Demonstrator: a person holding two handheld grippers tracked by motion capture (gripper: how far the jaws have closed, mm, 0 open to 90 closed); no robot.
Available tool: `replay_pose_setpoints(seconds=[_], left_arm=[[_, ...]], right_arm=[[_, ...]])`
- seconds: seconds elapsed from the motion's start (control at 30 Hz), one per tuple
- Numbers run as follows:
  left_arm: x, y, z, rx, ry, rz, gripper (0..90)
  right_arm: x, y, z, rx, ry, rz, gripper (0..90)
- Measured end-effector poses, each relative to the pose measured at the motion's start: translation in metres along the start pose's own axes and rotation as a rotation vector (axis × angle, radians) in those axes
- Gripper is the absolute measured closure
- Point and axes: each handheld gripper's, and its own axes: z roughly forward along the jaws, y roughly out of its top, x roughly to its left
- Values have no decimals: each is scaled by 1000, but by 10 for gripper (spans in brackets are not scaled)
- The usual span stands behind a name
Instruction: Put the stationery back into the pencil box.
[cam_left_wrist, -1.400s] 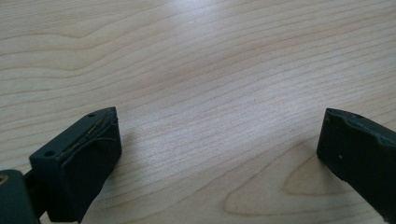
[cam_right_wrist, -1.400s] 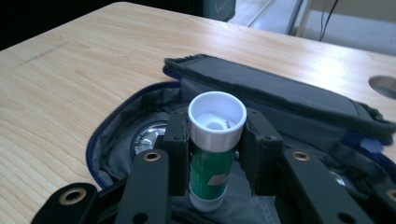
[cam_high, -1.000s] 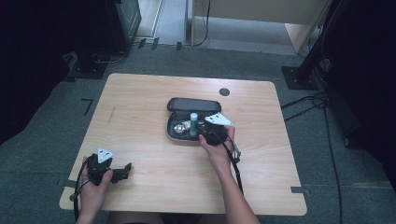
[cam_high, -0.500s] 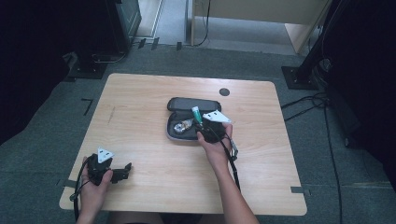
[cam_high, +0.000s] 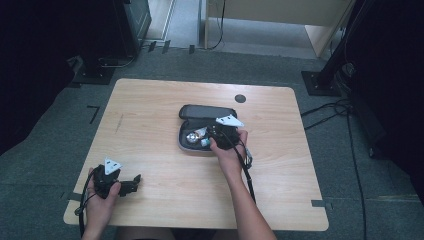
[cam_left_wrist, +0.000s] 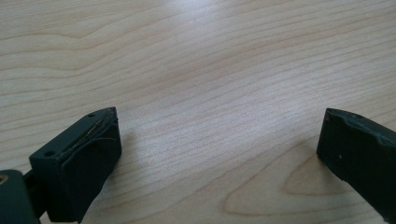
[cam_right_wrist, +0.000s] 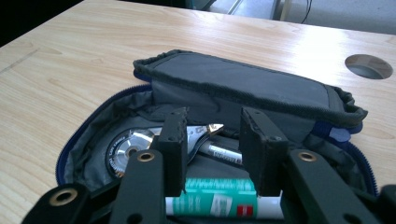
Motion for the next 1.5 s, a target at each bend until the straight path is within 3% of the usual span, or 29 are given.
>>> replay_pose_setpoints(seconds=[0.1, 0.27, 0.5, 0.63, 0.7, 0.93, 1.5], left_arm=[[0, 0, 0, 0, 0, 0, 0], [0, 0, 0, 0, 0, 0, 0], [0, 0, 0, 0, 0, -1, 0], [0, 0, 0, -1, 1, 0, 0], [0, 0, 0, 0, 1, 1, 0], [0, 0, 0, -1, 1, 0, 0], [-1, 0, 0, -1, 1, 1, 0]], right_arm=[[-1, -4, -3, -8, 8, 10, 568], [-3, -11, -16, -14, 50, 10, 403], [-5, -22, -39, 16, 58, -64, 120], [-9, -29, -53, 28, 76, -68, 0], [-13, -33, -60, 24, 81, -69, 0], [-29, -53, -83, 28, 21, -80, 0], [-87, -99, -120, 59, -59, -2, 0]])
